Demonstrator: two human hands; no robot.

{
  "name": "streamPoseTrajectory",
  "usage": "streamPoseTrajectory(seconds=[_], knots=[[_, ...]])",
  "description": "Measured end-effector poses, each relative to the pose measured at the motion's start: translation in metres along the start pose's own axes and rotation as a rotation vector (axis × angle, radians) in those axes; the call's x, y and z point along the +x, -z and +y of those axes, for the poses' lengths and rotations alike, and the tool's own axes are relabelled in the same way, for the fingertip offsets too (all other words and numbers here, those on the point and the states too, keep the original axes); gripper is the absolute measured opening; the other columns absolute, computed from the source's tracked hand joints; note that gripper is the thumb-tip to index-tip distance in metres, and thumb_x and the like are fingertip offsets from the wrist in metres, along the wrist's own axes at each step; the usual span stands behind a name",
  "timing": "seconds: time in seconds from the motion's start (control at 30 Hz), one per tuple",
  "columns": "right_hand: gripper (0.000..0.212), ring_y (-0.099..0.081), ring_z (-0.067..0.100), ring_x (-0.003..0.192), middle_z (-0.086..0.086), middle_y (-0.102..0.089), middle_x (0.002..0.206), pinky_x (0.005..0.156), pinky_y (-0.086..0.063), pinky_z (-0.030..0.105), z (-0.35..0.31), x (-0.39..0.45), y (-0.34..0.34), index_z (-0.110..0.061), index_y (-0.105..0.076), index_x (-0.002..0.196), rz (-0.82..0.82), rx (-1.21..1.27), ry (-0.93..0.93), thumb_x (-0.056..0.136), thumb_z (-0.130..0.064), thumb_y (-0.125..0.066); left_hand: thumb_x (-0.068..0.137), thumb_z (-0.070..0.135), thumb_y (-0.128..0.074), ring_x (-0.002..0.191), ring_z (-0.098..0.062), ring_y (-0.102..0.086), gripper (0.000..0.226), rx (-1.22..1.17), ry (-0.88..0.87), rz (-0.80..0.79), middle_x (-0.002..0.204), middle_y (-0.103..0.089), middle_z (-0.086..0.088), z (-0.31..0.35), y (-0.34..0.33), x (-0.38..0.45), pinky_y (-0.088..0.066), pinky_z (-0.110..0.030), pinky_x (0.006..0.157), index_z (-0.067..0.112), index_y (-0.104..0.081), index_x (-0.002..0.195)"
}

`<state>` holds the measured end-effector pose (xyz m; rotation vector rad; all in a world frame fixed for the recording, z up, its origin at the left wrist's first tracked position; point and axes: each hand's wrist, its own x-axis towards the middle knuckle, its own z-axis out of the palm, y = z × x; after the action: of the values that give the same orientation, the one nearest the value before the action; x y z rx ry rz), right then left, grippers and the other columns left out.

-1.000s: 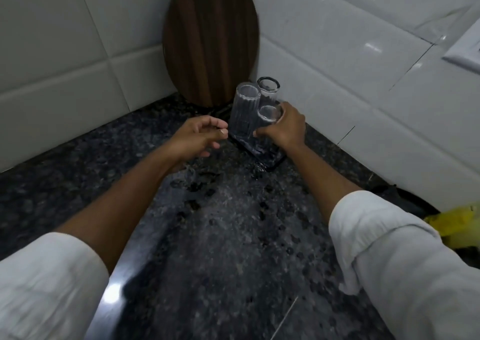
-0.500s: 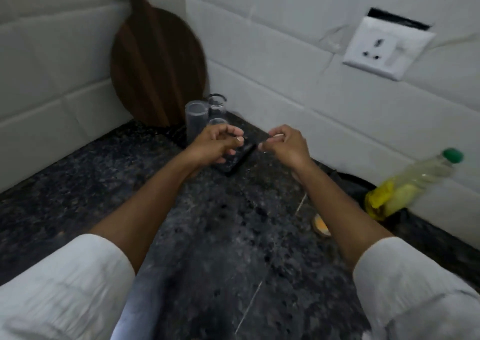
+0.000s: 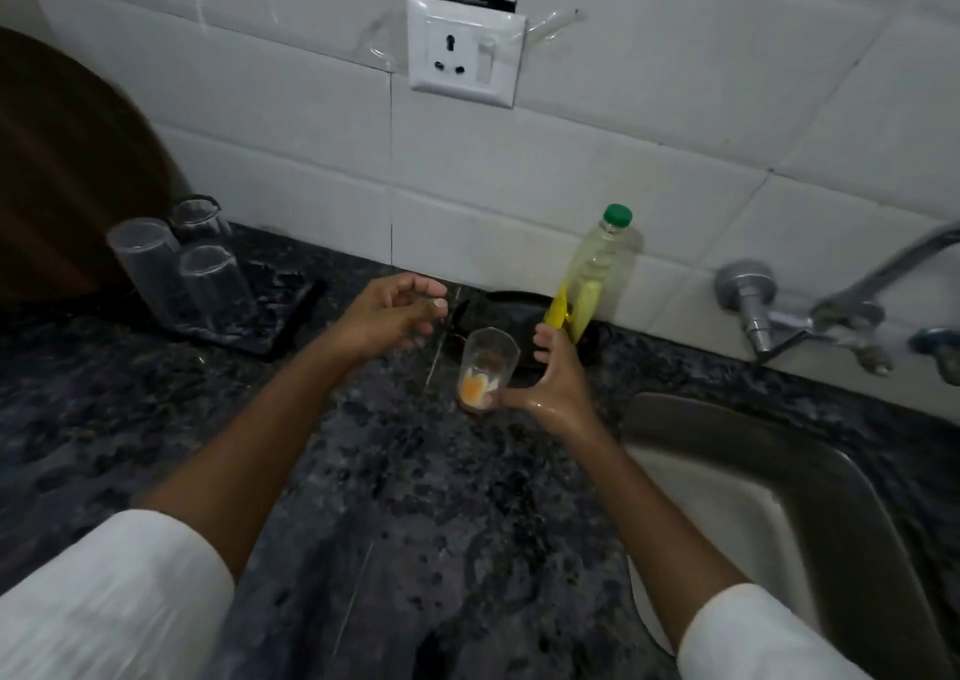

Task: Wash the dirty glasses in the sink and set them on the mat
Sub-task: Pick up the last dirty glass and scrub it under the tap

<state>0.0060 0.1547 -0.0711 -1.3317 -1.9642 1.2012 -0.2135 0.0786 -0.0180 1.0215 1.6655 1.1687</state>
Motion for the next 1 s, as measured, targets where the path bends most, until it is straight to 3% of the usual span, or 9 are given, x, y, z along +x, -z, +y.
streamPoseTrajectory(seconds=[0.1, 0.27, 0.43, 0.67, 0.73, 0.87, 1.0], knots=[[0.113, -0.043, 0.023, 0.130, 0.005, -0.042, 0.145, 0.105, -0.042, 0.045, 0.013, 0.002, -0.027, -0.014, -0.032, 0.145, 0.012, 0.011, -0.028, 0.052, -0.033, -0.095, 0.093, 0.024, -0.067, 0.086, -0.016, -0.067, 0.014, -0.018, -0.004, 0.016, 0.107, -0.075, -0.004, -0.001, -0.001, -0.005, -0.052, -0.030, 0.072, 0.026, -0.066, 0.107], [0.076, -0.059, 0.020, 0.110, 0.001, -0.064, 0.118, 0.087, -0.051, 0.035, 0.015, 0.014, -0.056, -0.016, -0.058, 0.120, 0.177, 0.056, 0.005, 0.054, -0.031, -0.094, 0.093, 0.024, -0.066, 0.085, -0.017, -0.067, 0.014, 0.003, 0.027, 0.041, 0.107, -0.074, -0.005, -0.012, 0.003, -0.022, -0.051, -0.034, 0.077, 0.025, -0.066, 0.106], [0.059, -0.063, 0.016, 0.093, -0.002, -0.066, 0.098, 0.075, -0.052, 0.029, 0.014, 0.001, -0.046, -0.015, -0.063, 0.102, 0.277, 0.077, 0.069, 0.053, -0.029, -0.094, 0.092, 0.025, -0.067, 0.087, -0.015, -0.068, 0.011, 0.038, 0.049, 0.028, 0.104, -0.074, -0.001, -0.018, -0.005, -0.026, -0.053, -0.032, 0.076, 0.030, -0.066, 0.103], [0.061, -0.064, 0.012, 0.089, -0.005, -0.068, 0.096, 0.079, -0.053, 0.026, 0.051, -0.043, 0.068, -0.020, -0.064, 0.100, 0.421, 0.090, 0.033, 0.048, -0.028, -0.096, 0.097, 0.027, -0.059, 0.080, -0.012, -0.064, 0.006, 0.035, -0.006, -0.118, 0.097, -0.073, 0.004, 0.018, -0.122, 0.003, -0.047, -0.029, 0.071, 0.030, -0.063, 0.098], [0.061, -0.064, 0.012, 0.089, -0.006, -0.067, 0.094, 0.079, -0.054, 0.027, 0.072, -0.057, 0.110, -0.023, -0.063, 0.098, 0.479, 0.068, 0.015, 0.047, -0.026, -0.096, 0.102, 0.034, -0.049, 0.073, -0.009, -0.061, 0.017, 0.049, -0.023, -0.157, 0.093, -0.071, 0.005, 0.029, -0.172, 0.009, -0.044, -0.025, 0.064, 0.029, -0.064, 0.096], [0.062, -0.066, 0.016, 0.085, -0.004, -0.070, 0.092, 0.077, -0.055, 0.032, 0.118, -0.083, 0.184, -0.024, -0.064, 0.097, 0.556, 0.029, -0.029, 0.045, -0.027, -0.096, 0.103, 0.043, -0.041, 0.056, -0.009, -0.055, 0.041, -0.005, 0.003, -0.079, 0.082, -0.065, -0.004, 0.058, -0.266, 0.011, -0.039, -0.016, 0.043, 0.012, -0.067, 0.098], [0.058, -0.064, 0.014, 0.081, -0.008, -0.066, 0.087, 0.076, -0.054, 0.032, 0.151, -0.102, 0.236, -0.027, -0.061, 0.091, 0.585, 0.012, -0.062, 0.045, -0.032, -0.096, 0.094, 0.060, -0.049, 0.078, -0.020, -0.063, 0.052, 0.139, -0.100, -0.022, 0.091, -0.070, -0.006, 0.082, -0.337, 0.016, -0.050, -0.032, 0.071, 0.012, -0.064, 0.106]])
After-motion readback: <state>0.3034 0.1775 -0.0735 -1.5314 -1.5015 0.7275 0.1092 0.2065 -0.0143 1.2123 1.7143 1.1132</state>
